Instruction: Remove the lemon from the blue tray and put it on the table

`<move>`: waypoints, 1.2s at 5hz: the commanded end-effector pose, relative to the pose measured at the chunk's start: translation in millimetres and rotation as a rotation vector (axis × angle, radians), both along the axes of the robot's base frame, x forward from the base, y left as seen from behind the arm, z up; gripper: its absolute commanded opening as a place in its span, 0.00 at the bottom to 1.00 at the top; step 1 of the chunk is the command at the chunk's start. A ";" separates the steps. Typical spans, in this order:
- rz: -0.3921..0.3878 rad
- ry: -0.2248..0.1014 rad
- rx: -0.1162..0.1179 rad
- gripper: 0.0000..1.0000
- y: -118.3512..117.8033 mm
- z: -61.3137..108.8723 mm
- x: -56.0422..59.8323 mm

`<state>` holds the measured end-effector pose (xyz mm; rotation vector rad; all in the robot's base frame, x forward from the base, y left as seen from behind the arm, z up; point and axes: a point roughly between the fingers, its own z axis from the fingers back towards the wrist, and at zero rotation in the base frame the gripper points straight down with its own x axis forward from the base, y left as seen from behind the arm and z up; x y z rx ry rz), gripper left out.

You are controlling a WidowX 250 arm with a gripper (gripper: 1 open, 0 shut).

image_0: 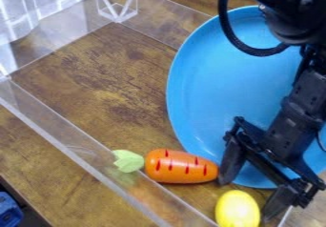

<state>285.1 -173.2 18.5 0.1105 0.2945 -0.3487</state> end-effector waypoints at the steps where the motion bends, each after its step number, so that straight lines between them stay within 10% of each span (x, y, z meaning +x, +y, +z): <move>1: -0.009 -0.025 -0.012 1.00 -6.3 9.0 5.5; 6: -0.052 0.015 0.016 1.00 -10.7 9.9 12.3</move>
